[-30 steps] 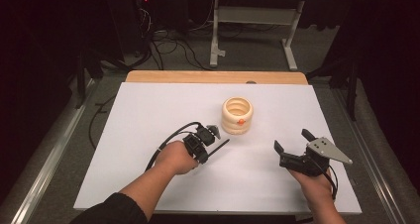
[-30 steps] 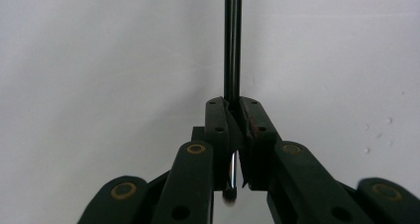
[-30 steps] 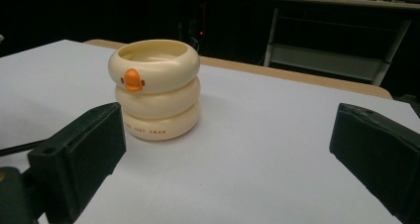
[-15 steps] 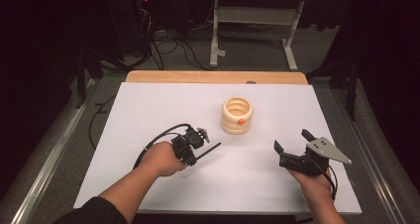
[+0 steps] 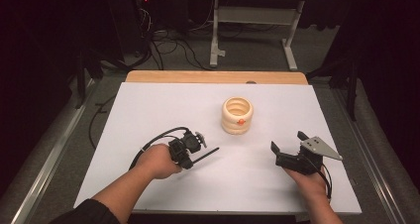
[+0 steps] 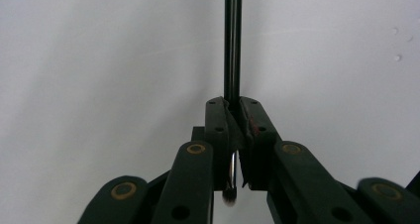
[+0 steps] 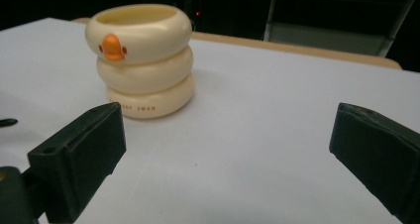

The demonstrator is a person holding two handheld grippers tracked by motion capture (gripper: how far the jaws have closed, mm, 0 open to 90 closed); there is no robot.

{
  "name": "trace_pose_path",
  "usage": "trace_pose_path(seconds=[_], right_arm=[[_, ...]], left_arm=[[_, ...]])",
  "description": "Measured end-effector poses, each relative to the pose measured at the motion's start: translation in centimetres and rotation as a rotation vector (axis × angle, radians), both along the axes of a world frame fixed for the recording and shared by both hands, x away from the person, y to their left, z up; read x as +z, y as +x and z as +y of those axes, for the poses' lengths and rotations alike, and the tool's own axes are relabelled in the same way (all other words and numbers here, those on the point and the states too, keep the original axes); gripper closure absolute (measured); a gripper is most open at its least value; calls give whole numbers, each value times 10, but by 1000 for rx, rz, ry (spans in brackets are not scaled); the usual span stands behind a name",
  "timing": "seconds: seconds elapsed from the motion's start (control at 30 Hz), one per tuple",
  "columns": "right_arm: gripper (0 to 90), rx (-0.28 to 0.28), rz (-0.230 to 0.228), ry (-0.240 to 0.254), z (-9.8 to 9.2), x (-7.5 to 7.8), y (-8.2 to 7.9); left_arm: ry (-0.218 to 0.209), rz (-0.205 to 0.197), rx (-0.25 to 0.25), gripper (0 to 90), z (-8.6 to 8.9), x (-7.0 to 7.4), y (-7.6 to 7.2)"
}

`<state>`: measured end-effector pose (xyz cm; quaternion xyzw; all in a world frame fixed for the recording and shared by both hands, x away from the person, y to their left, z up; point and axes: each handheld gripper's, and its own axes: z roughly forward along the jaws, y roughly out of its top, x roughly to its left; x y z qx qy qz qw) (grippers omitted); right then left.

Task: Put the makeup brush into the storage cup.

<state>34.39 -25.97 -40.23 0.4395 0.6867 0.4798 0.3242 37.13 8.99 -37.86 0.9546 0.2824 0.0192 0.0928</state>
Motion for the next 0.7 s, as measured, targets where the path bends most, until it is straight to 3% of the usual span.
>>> trace_pose_path(seconds=[0.17,0.27,0.4,0.57,0.7], right_arm=[[24,5,60,9,2,-13,8],[24,-4,74,-6,4,-18,10],[22,-17,73,-72,7,-21,14],[22,-13,5,-166,13,-19,14],[23,-3,-20,-289,21,-18,21]], left_arm=[[3,0,-8,838,-2,0,0],[-4,-2,-6,838,-2,0,0],[-3,-2,-8,838,-3,0,0],[-1,-8,-17,838,-4,4,0],[-4,-11,-15,838,-5,7,2]])
